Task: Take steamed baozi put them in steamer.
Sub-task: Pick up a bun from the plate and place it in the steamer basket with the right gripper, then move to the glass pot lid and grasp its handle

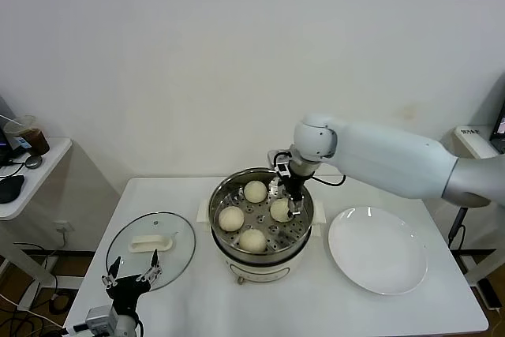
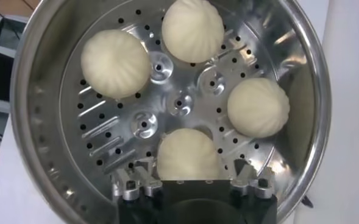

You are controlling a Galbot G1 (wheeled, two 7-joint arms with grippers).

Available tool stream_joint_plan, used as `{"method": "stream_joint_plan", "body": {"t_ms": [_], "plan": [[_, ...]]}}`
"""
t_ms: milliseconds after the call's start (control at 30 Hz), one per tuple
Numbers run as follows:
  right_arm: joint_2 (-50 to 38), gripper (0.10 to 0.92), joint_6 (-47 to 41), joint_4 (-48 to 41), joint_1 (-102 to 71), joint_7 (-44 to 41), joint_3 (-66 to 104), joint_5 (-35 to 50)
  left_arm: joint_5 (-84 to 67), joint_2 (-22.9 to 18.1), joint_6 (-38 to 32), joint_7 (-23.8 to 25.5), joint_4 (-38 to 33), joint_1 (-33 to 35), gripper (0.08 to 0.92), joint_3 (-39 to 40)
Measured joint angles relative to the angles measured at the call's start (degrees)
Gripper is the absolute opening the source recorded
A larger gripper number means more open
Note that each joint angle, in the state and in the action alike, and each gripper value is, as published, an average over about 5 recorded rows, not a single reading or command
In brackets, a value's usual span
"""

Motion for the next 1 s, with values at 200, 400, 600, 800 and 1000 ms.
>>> {"method": "stream_joint_plan", "body": {"t_ms": [200, 400, 600, 800, 1000], "plan": [[-4.6, 0.823, 1.2, 1.7, -3.1, 0.6, 9.4, 0.6, 0.3, -0.5, -1.6, -0.7, -0.2, 0.6, 0.823, -0.6], [-10.7, 0.823, 2.7, 4.0, -10.5, 5.7, 26.4, 3.6, 0.7, -0.8, -3.9, -0.7, -0.7, 0.5, 0.823, -1.2], [-15.6, 0.823, 5.7, 6.8, -23.8, 16.5, 46.5, 8.4, 1.1, -0.3, -6.9, -0.4, -0.7, 0.1, 0.823, -1.5], [-16.0, 0.823, 8.6, 10.2, -42.8, 28.7, 69.4, 12.5, 2.3, 1.0, -8.8, 0.2, 0.2, -0.6, 0.823, -2.1], [-11.2, 0.823, 11.3, 13.7, -62.8, 38.4, 90.7, 14.9, 5.4, 2.5, -10.9, 0.7, 2.3, -1.7, 0.823, -2.4]]}}
